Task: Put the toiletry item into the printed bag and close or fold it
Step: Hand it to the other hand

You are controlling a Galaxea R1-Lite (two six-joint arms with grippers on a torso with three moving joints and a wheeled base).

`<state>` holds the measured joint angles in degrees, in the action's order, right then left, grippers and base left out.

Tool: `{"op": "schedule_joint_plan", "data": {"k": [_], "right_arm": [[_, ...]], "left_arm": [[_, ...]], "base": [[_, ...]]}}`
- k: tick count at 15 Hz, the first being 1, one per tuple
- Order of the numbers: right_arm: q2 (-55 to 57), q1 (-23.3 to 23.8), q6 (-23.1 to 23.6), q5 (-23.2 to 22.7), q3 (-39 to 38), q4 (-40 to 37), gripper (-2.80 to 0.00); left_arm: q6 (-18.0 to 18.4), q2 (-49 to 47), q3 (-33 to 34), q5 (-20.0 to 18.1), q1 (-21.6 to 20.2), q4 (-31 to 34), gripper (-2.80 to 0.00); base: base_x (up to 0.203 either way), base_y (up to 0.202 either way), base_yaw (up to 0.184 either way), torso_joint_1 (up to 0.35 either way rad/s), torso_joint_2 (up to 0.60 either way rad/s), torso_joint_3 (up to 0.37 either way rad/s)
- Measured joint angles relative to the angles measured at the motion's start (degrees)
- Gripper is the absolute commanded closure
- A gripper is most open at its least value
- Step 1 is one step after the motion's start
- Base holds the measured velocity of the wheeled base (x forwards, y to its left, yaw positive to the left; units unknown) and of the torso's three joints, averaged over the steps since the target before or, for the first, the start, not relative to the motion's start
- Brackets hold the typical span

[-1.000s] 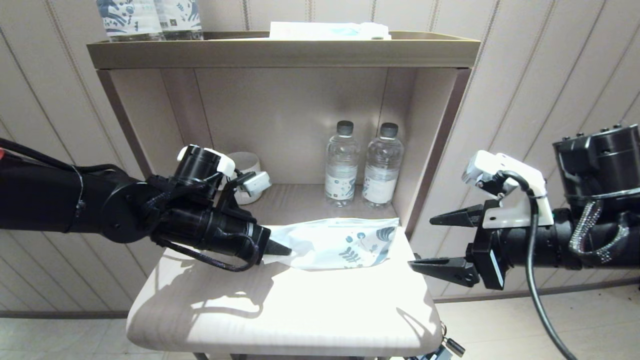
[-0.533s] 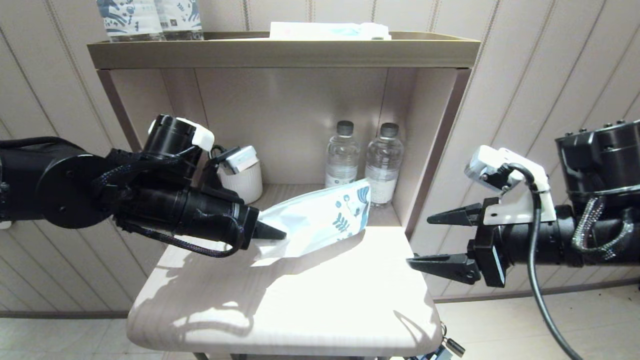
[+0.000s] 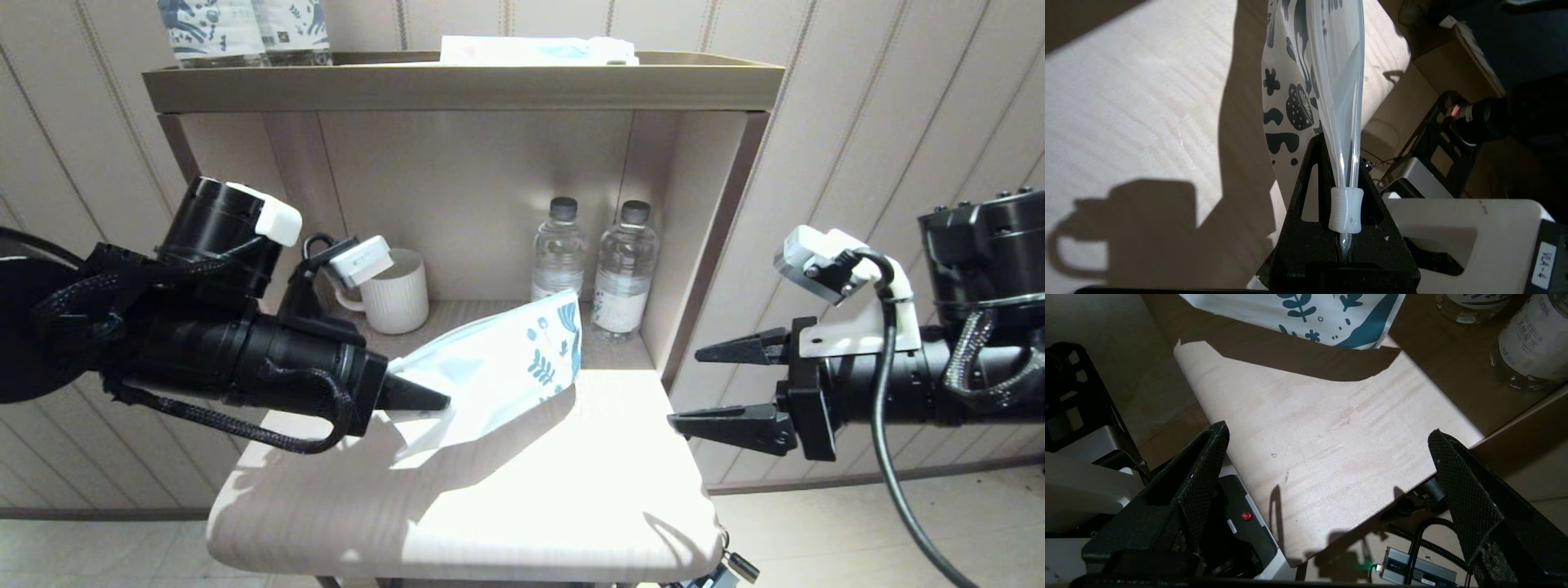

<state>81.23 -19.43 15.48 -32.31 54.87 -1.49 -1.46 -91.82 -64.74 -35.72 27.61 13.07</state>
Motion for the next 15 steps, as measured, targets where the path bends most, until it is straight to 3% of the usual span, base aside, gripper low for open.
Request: {"op": "schedule_joint_plan", "data": {"k": [6,12,15], "right_arm": [[-0.6,-0.1,0.0,0.0,-0.2,0.1,-2.80],[-2.8,-0.7,0.1,-0.1,-0.4,0.0,-2.80],[-4.5,-1.1,0.1,-0.7,-1.2,-0.3,-2.80]], "left_arm": [[13.6,2.3,0.6,0.0,1.4,7.7,0.00],[23.3,0.5,-13.4,0.1,1.5,25.7,0.00],[30.7,-0.8,-17.1,0.1,2.6,32.6,0.00]], "base": [[0.000,0.000,0.000,0.000,0.00,0.000],[0.000,0.000,0.000,0.000,0.00,0.000],[0.000,0.000,0.000,0.000,0.00,0.000]]}}
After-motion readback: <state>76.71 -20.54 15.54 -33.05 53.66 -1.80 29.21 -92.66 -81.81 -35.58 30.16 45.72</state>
